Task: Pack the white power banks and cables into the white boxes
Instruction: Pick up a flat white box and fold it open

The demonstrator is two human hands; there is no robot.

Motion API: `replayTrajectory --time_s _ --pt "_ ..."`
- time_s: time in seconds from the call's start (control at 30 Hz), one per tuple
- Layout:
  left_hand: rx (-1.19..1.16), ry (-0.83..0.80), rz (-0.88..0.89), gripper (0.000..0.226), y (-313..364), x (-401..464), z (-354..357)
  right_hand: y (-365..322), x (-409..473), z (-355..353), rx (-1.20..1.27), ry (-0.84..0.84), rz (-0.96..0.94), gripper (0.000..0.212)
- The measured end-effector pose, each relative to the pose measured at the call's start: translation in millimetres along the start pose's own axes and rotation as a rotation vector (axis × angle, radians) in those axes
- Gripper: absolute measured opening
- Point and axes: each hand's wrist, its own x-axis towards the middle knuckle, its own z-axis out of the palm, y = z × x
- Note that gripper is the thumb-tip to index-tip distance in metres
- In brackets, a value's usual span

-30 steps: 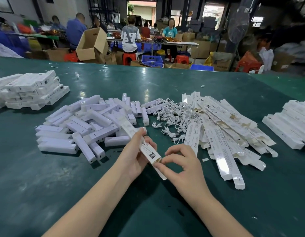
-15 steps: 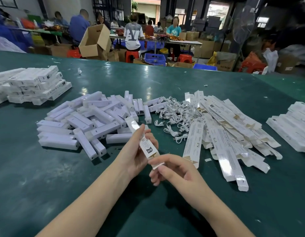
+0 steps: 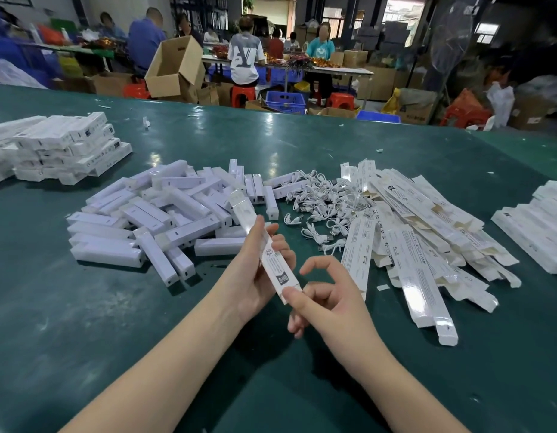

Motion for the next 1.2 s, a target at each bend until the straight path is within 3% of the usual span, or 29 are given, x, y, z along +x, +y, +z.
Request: replayTrajectory --time_s 0.13,0.3,0.43,0.53,0.67,0.83,0.93,1.03,1.1,1.2 --pt "-0.027 -0.024 -0.041 0.04 -1 -2 1 1 0 -1 -0.099 -0.001 -0.002 0.035" --pt "-0.032 -0.071 -0.159 0.04 -5 -6 1 7 1 -10 -0.529 0.16 -0.182 0.069" --pt "0.053 -0.069 -0.214 0.038 -5 -9 2 9 4 -15 -0.538 0.162 -0.167 0.083" --pt "0.088 -0.064 -0.271 0.035 -7 -10 2 9 3 -12 -0.778 0.198 -0.257 0.081" --pt "0.281 -0.059 -0.248 0.035 -10 -11 -1 9 4 -7 -1.08 0.202 -0.721 0.07" --pt "0.277 -0.064 -0.245 0.034 -6 -15 -2 7 8 0 -1.321 0.25 -0.891 0.048" --pt "0.307 -0.046 -0.122 0.032 1 -14 0 -2 14 3 -1.051 0.078 -0.651 0.056" --pt "0.136 0.001 0.106 0.028 25 -7 2 -14 40 8 -0.749 0.108 -0.381 0.04" --pt "0.058 0.054 0.249 0.027 46 -5 1 -13 69 12 -0.918 0.059 -0.336 0.031" --pt "0.104 0.18 0.429 0.027 67 -4 -6 -3 103 28 -1.15 -0.183 -0.254 0.04"
